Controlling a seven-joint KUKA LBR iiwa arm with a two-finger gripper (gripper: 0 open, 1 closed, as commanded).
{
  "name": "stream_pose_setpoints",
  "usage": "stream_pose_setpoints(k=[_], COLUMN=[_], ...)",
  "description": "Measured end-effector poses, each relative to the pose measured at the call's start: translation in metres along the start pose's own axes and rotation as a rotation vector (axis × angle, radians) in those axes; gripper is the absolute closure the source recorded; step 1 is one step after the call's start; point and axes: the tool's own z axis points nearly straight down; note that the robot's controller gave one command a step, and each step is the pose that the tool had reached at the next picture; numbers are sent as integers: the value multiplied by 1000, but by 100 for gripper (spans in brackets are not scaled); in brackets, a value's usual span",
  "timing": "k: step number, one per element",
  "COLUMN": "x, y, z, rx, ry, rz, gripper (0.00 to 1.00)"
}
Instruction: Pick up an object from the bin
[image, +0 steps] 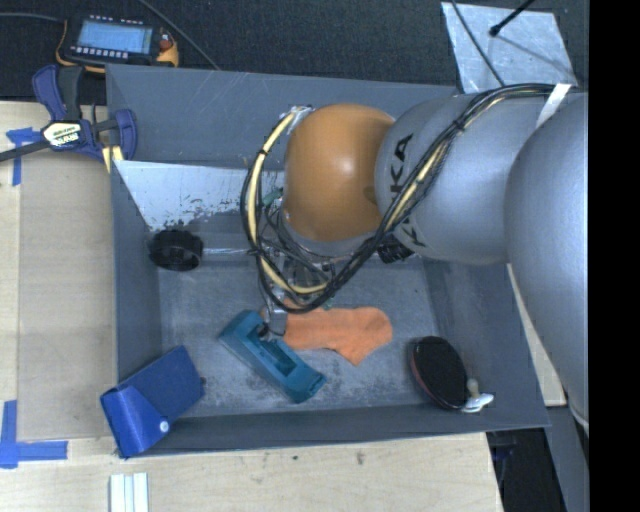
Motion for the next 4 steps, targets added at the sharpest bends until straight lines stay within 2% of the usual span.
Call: stream_pose_setpoints(k=[1, 2, 3, 4], x=[-2, 16, 14, 14], y=[0, -13, -16, -16], z=[-5, 23, 73, 73], rx=[-2, -2, 4, 4], ry=[-8, -11, 28, 28], rz=[3, -58, 11, 11], gripper=[0, 0, 100, 100])
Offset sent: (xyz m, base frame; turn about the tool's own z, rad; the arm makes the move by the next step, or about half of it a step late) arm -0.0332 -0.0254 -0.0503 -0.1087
